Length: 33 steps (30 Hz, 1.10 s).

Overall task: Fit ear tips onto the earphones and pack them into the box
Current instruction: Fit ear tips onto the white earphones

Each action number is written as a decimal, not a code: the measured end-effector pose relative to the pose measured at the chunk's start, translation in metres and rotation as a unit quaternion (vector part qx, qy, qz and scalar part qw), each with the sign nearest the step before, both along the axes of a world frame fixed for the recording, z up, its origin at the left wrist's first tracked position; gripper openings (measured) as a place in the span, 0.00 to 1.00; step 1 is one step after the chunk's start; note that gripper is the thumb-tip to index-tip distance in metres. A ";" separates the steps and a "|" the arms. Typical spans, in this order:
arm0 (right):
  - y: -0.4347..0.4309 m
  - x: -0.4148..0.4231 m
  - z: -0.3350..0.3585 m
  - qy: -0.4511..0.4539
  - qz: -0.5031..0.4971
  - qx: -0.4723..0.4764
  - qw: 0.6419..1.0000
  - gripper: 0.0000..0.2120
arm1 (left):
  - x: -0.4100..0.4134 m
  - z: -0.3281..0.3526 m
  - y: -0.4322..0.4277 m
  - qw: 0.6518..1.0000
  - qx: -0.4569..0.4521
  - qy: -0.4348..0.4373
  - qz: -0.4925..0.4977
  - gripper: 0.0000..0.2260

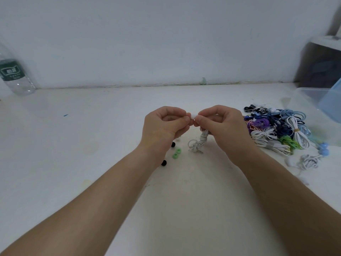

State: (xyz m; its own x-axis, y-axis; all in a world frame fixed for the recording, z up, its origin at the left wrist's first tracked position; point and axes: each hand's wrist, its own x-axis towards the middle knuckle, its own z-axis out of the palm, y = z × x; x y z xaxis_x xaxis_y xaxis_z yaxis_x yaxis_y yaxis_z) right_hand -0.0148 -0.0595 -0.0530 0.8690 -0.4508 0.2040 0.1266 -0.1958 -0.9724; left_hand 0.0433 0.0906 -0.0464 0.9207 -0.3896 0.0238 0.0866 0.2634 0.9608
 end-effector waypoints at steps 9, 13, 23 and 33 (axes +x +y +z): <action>-0.003 -0.001 0.005 0.011 0.032 0.006 0.999 0.02 | 0.004 0.002 0.003 0.999 0.017 -0.028 -0.007 0.06; -0.006 -0.003 0.009 0.031 0.050 0.035 0.998 0.01 | 0.011 0.004 0.008 0.979 0.130 -0.155 -0.018 0.05; -0.010 -0.003 0.013 0.062 0.098 0.181 0.977 0.07 | 0.012 -0.003 0.010 0.871 0.354 -0.321 -0.110 0.14; -0.009 -0.005 0.012 0.012 0.083 0.261 0.962 0.12 | 0.001 -0.001 0.002 0.915 0.282 -0.270 -0.098 0.14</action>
